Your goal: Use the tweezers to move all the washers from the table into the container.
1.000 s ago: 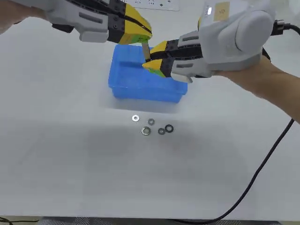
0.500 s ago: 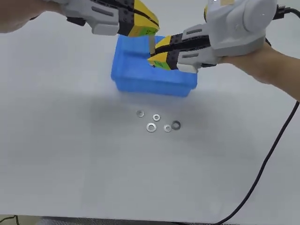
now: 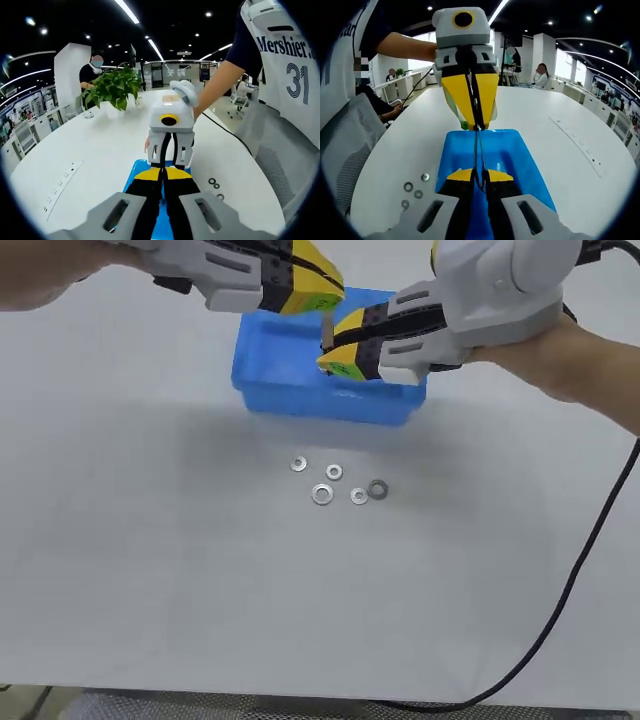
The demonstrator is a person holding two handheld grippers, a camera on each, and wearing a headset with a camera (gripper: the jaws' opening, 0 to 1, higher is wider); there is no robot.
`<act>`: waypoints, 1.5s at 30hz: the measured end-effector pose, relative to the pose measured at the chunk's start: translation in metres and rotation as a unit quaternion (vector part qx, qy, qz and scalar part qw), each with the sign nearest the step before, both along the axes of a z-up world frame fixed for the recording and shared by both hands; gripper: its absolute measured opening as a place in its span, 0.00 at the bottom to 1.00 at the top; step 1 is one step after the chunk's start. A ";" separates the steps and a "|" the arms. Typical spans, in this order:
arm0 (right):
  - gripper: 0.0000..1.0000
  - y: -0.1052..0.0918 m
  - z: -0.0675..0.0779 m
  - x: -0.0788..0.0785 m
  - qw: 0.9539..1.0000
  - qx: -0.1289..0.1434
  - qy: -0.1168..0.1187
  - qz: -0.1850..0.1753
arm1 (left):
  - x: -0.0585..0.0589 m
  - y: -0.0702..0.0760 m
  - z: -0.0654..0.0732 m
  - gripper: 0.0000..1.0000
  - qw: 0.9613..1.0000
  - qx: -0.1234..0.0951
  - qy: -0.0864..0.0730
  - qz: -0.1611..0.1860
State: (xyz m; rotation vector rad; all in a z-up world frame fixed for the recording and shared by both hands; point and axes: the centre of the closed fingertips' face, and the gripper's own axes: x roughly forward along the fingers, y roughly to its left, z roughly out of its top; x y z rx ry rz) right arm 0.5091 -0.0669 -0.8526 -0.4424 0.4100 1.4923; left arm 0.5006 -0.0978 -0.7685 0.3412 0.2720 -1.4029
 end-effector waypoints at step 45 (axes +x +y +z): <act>0.12 -0.003 0.061 -0.035 0.998 0.018 -0.057 0.002 | -0.041 -0.007 0.050 0.05 0.999 -0.029 -0.012 -0.010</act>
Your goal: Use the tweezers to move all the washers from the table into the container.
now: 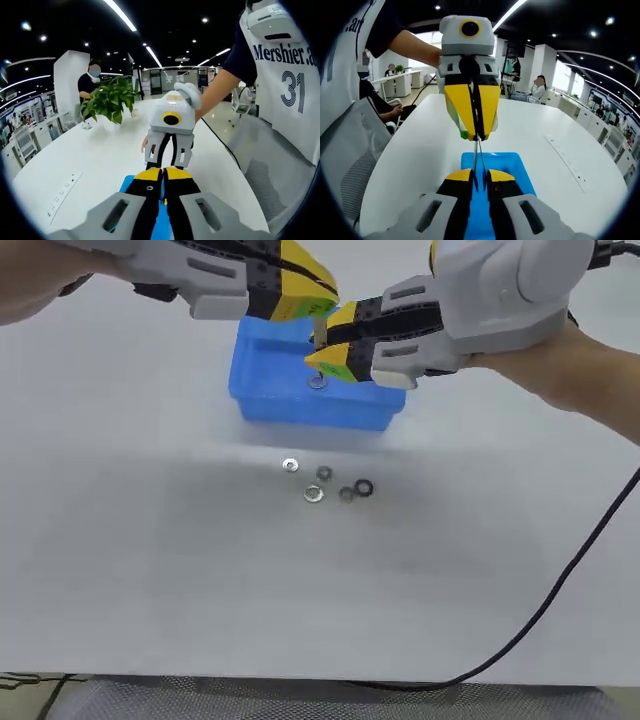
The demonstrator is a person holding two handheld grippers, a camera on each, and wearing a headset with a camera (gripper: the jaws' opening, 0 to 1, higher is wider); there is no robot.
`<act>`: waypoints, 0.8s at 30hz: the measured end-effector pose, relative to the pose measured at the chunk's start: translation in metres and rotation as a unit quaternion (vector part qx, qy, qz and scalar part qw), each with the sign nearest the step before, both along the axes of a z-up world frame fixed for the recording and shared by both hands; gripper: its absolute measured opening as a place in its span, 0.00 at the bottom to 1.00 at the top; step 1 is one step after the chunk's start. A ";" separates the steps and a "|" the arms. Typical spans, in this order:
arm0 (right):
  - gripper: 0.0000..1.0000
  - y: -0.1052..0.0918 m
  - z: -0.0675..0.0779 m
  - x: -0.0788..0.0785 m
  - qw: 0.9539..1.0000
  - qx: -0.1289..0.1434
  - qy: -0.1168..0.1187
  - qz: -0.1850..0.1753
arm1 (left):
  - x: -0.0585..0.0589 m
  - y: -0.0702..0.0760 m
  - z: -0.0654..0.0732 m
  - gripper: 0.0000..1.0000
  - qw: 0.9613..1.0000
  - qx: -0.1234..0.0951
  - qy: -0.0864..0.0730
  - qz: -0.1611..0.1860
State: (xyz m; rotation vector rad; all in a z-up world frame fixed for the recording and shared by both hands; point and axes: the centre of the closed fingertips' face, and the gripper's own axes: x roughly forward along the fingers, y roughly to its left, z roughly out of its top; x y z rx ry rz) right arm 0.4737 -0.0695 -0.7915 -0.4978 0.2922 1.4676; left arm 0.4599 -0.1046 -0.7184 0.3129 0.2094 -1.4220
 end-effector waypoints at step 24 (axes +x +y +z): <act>0.12 -0.003 -0.002 -0.091 0.999 -0.008 0.007 0.036 | -0.082 -0.010 -0.010 0.05 1.000 0.011 0.006 -0.020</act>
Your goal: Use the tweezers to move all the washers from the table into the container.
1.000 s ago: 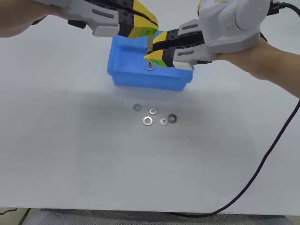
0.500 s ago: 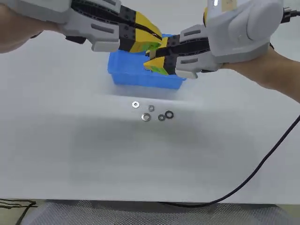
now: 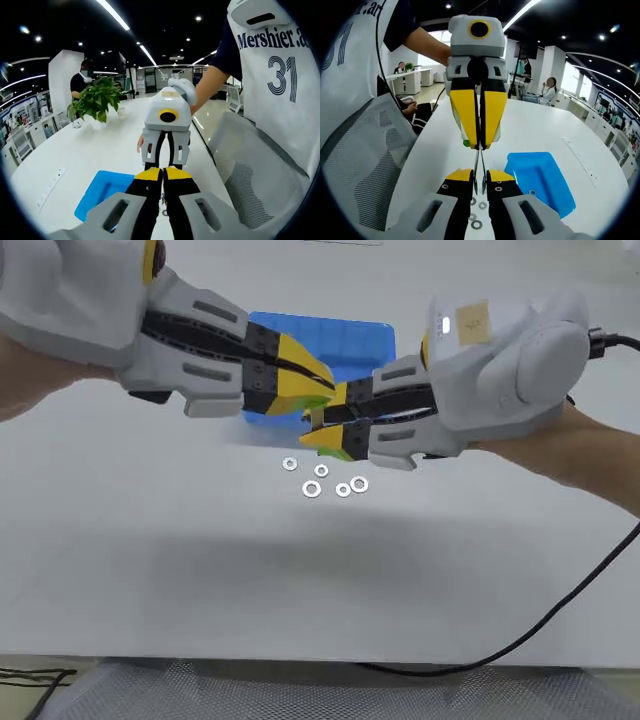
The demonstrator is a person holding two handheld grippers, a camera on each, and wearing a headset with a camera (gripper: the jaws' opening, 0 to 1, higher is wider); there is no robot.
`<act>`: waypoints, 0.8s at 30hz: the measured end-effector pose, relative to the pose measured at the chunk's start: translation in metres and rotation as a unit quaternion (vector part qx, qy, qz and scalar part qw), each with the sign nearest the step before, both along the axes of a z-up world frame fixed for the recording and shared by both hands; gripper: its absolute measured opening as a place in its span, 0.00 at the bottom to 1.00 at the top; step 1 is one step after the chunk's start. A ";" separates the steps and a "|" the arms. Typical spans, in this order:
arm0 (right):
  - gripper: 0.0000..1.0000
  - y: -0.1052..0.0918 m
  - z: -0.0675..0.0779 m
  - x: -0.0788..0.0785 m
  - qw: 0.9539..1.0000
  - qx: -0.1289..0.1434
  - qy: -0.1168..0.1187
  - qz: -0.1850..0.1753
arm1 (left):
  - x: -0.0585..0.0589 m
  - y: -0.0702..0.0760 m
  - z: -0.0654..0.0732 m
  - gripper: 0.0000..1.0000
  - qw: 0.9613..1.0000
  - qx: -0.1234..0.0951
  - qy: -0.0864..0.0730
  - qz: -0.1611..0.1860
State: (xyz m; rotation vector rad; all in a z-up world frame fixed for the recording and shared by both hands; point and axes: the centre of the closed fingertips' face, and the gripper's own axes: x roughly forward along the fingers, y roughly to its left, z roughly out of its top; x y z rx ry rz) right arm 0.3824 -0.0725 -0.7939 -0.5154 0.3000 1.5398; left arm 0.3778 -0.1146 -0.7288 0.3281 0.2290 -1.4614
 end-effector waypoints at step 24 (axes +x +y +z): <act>0.12 0.002 -0.035 -0.029 0.999 -0.029 0.006 0.019 | -0.026 0.004 -0.032 0.05 1.000 0.018 0.019 0.009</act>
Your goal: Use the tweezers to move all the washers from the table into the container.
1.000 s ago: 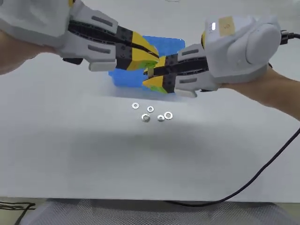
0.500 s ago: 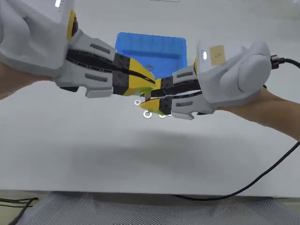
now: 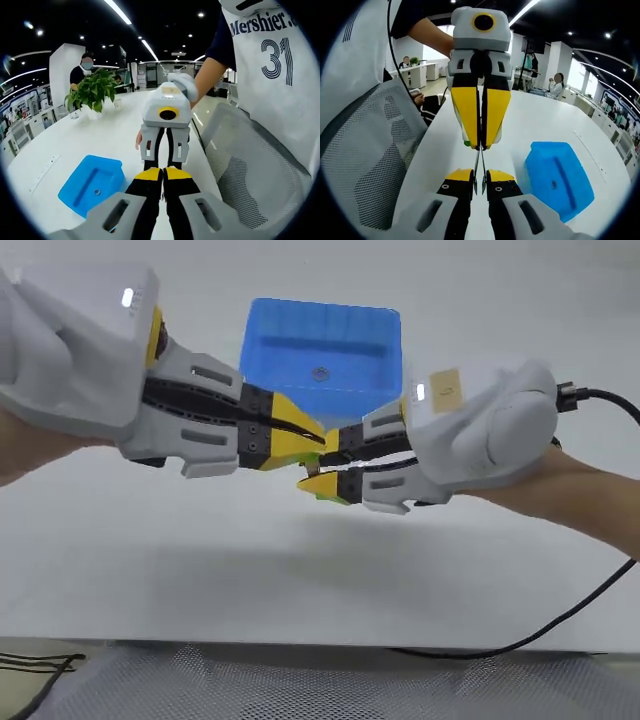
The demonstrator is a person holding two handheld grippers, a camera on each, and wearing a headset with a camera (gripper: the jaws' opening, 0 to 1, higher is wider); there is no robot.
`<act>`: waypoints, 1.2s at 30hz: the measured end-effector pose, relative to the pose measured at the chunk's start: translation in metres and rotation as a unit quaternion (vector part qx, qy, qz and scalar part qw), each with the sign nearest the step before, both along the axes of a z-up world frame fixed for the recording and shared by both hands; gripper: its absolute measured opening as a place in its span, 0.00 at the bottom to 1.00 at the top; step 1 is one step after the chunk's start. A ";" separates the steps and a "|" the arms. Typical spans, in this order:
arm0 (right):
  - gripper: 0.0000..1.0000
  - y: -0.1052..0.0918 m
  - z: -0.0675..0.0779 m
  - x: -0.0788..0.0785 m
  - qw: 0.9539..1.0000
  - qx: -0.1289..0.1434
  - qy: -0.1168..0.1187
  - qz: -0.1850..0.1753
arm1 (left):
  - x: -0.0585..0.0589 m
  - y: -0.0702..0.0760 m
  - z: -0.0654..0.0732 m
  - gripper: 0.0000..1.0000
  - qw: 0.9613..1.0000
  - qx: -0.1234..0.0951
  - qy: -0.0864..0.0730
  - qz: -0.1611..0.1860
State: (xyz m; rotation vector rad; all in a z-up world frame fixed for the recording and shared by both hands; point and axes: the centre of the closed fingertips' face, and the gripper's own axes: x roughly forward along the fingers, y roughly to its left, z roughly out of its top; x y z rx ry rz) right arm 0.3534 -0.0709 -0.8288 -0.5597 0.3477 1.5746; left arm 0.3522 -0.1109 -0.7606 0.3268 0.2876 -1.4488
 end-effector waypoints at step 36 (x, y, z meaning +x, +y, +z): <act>0.12 -0.003 -0.018 0.021 0.999 0.002 0.014 -0.031 | 0.011 -0.017 -0.009 0.05 1.000 0.004 0.004 0.000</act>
